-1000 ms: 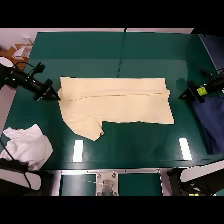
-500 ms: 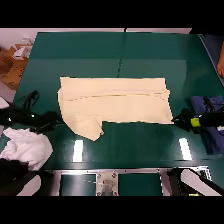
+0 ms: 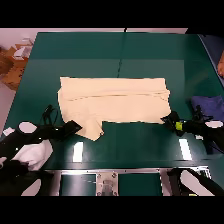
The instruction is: Fold the shirts.
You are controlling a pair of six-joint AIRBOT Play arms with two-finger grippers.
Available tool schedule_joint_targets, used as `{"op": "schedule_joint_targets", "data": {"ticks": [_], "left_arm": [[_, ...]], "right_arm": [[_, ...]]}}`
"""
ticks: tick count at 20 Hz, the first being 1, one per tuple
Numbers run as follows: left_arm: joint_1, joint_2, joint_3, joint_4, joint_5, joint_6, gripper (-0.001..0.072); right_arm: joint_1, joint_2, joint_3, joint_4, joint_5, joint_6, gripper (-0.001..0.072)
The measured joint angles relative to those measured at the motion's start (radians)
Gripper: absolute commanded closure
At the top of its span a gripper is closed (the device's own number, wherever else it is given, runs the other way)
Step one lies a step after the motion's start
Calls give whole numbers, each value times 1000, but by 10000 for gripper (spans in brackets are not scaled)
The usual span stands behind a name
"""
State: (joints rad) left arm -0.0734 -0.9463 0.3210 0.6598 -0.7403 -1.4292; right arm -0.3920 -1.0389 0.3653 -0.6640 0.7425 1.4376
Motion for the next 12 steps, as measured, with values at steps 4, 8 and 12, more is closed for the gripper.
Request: {"op": "schedule_joint_targets", "data": {"ticks": [4, 8, 12], "left_arm": [[-41, -57, -14, -105, 105, 17, 539], [-52, -73, 5, -151, 49, 81, 684], [-56, -44, 92, -68, -93, 90, 685]], "right_arm": [[68, -57, -1, 91, -115, -1, 346], [86, -79, 9, 108, -153, -25, 696], [90, -86, 50, 56, -95, -51, 697]]}}
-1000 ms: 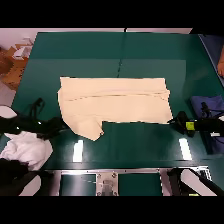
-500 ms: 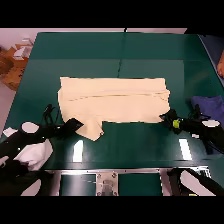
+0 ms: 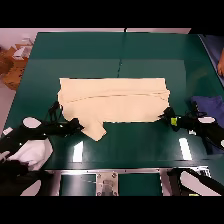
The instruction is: Fold the shirts.
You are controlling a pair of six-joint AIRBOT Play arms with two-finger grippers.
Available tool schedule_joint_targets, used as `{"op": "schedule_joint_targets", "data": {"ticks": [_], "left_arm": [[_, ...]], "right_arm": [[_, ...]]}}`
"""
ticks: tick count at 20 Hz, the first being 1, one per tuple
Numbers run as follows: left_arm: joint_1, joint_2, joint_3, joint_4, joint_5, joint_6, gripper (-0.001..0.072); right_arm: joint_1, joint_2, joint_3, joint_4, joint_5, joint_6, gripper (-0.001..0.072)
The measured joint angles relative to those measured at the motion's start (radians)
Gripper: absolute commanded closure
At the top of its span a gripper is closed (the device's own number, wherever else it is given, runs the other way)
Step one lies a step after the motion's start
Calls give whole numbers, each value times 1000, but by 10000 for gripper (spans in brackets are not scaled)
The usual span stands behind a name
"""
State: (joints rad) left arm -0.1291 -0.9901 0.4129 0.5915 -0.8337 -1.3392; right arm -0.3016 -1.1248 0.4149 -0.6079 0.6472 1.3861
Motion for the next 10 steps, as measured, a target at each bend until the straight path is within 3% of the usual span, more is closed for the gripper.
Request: {"op": "schedule_joint_targets", "data": {"ticks": [6, 10], "left_arm": [[-1, 156, 178, 382, -289, -162, 685], [-2, 203, 292, 512, -414, -210, 685]], "right_arm": [[-54, 70, 69, -279, 215, 92, 697], [-80, 182, 95, -421, 343, 152, 697]]}}
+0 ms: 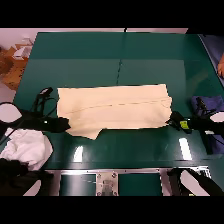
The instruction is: Fold the shirts.
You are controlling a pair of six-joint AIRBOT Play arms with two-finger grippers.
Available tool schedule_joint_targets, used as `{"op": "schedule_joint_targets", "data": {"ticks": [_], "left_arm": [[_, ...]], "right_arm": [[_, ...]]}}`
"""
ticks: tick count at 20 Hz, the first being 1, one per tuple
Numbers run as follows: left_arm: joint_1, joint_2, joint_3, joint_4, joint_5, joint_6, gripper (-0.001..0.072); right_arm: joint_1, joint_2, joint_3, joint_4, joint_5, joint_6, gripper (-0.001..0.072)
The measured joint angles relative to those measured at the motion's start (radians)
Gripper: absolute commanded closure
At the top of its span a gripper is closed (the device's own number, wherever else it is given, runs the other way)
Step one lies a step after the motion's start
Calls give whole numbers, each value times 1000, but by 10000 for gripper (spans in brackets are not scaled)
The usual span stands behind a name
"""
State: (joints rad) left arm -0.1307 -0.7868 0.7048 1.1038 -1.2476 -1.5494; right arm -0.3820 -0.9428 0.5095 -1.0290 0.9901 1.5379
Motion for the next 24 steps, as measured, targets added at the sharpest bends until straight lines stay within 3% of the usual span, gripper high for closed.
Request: {"op": "schedule_joint_targets", "data": {"ticks": [4, 9, 18, 19, 20, 21, 22, 23, 24], "left_arm": [[0, 9, 97, 42, -26, -14, 685], [0, -82, 181, 59, 48, 0, 685], [0, -517, 528, 65, 225, 59, 683], [0, -575, 562, 64, 251, 66, 683], [0, -625, 589, 64, 282, 70, 681], [0, -674, 612, 64, 325, 74, 514], [0, -711, 631, 64, 361, 77, 149], [0, -742, 647, 63, 411, 78, -13], [2, -763, 657, 63, 444, 79, -13]], "right_arm": [[-6, 63, 46, -30, 61, 26, 697], [37, 14, 165, 56, 18, 7, 696], [143, -431, 554, 134, -71, -3, 694], [153, -493, 596, 144, -89, -4, 668], [160, -554, 637, 156, -111, -4, 585], [164, -609, 676, 166, -130, -4, 469], [166, -661, 714, 177, -144, -5, 369], [166, -709, 755, 184, -152, -5, 323], [162, -745, 792, 189, -154, -5, 319]]}}
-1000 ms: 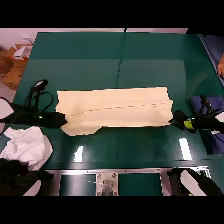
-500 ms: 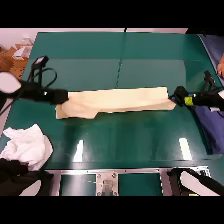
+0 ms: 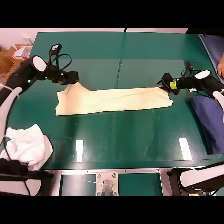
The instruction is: Fold the shirts.
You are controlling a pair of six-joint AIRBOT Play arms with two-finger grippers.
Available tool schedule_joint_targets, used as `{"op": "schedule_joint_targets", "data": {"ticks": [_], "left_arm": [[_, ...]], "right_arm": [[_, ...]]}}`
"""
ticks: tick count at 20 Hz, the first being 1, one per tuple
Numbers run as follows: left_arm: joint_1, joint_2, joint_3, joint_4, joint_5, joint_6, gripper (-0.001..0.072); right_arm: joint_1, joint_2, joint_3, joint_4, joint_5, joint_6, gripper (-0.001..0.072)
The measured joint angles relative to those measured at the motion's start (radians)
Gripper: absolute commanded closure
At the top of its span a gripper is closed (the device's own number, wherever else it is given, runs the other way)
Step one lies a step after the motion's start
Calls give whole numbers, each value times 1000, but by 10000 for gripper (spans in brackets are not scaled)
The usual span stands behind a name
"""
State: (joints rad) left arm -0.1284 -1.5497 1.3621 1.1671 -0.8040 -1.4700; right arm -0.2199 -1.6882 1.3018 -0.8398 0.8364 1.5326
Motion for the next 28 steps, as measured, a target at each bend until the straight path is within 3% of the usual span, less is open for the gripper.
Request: {"op": "schedule_joint_targets", "data": {"ticks": [3, 5, 7, 8, 9, 10, 16, 17, 19, 21, 28], "left_arm": [[33, -31, 59, 2, 56, 1, -13], [75, -35, 111, 3, 14, -19, -13], [117, -38, 152, 3, -64, -44, -12], [131, -39, 164, 4, -107, -51, 155], [139, -39, 174, 3, -151, -56, 535], [143, -39, 179, 2, -192, -58, 684], [108, -40, 193, -5, -331, -32, 683], [92, -41, 194, -5, -336, -29, 683], [56, -41, 194, -10, -336, -25, 683], [18, -42, 193, -16, -319, -24, 684], [-112, -77, 193, -39, -243, -23, 684]], "right_arm": [[-58, -61, 121, 7, 56, -40, 318], [-119, -79, 188, -3, 164, -79, 200], [-183, -93, 226, -29, 265, -121, 198], [-209, -103, 237, -40, 315, -142, 198], [-233, -118, 246, -47, 369, -166, 198], [-250, -136, 252, -54, 418, -192, 198], [-259, -254, 267, -32, 553, -293, 208], [-248, -272, 269, -13, 567, -305, 244], [-218, -299, 270, -6, 565, -322, 410], [-185, -319, 270, 5, 556, -338, 694], [-156, -282, 303, -19, 568, -360, 697]]}}
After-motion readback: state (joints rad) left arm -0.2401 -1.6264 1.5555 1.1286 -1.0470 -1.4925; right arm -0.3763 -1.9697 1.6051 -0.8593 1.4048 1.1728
